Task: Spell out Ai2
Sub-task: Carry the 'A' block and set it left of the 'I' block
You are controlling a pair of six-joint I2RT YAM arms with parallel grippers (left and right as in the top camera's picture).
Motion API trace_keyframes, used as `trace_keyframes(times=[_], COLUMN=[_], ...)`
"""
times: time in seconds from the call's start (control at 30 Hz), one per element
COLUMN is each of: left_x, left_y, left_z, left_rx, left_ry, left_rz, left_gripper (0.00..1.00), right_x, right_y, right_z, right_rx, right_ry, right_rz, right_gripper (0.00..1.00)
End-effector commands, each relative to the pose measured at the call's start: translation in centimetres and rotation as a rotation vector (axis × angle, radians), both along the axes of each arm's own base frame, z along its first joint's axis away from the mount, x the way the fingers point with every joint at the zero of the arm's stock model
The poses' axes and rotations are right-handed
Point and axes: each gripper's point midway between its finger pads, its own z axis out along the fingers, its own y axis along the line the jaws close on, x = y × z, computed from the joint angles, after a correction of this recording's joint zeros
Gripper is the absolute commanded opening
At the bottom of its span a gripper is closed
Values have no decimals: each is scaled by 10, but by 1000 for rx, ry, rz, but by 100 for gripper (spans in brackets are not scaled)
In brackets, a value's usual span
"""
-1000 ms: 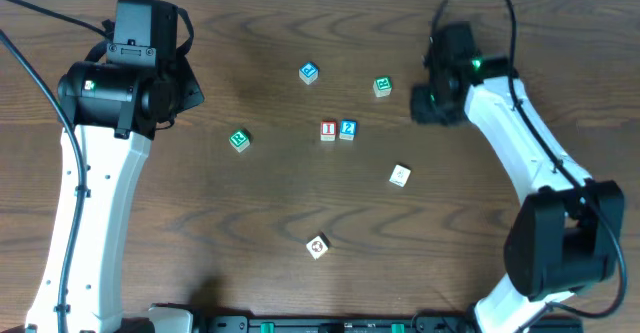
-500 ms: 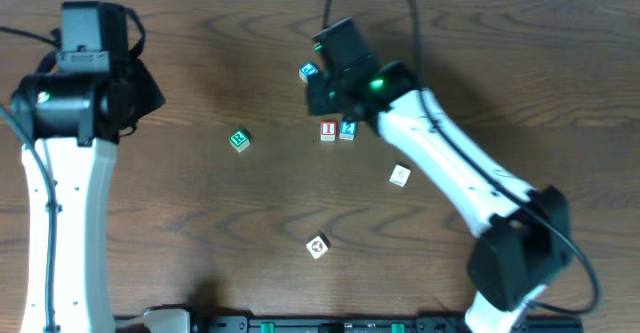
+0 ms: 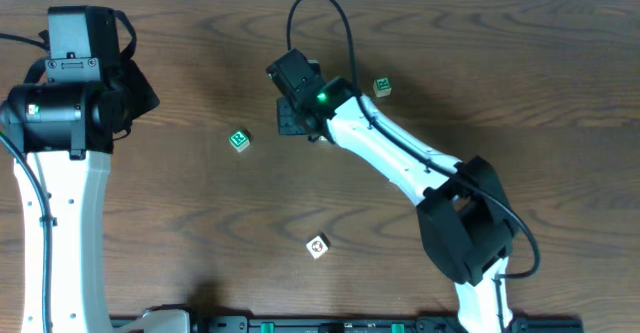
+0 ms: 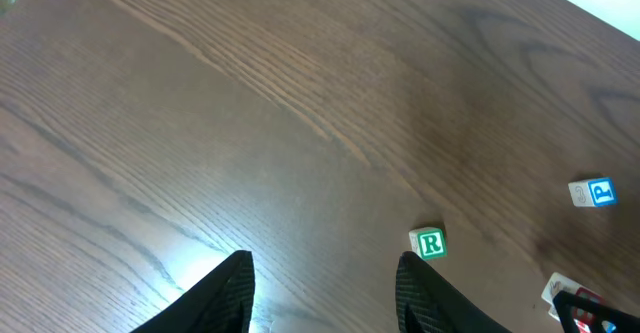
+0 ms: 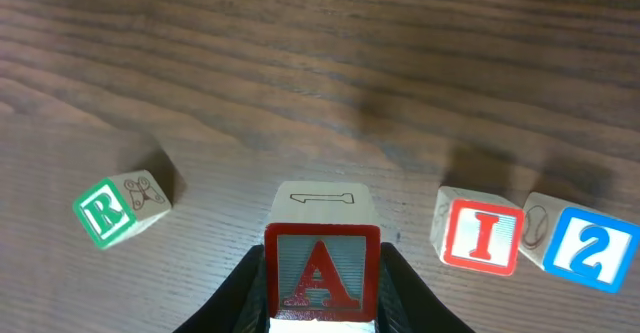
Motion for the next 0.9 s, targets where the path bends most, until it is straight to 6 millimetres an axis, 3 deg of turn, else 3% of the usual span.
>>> trace_keyframes(times=[0.0, 0.2, 0.57, 0.87], left_x=[0, 1, 4, 4], left_y=[1, 0, -4, -4], left_z=[-4, -9, -11, -11], left_rx=[3, -1, -20, -19], left_ry=[13, 19, 18, 18], left_rz=[-9, -11, -23, -23], left_gripper=[47, 48, 48, 48], right_x=[4, 3, 2, 7], right_y=[0, -12, -16, -23], right_z=[-6, -18, -40, -48], right_rx=[-46, -105, -133, -133], right_ry=[-26, -15, 23, 41], right_rz=[-45, -91, -99, -115], right_gripper=[1, 1, 1, 1])
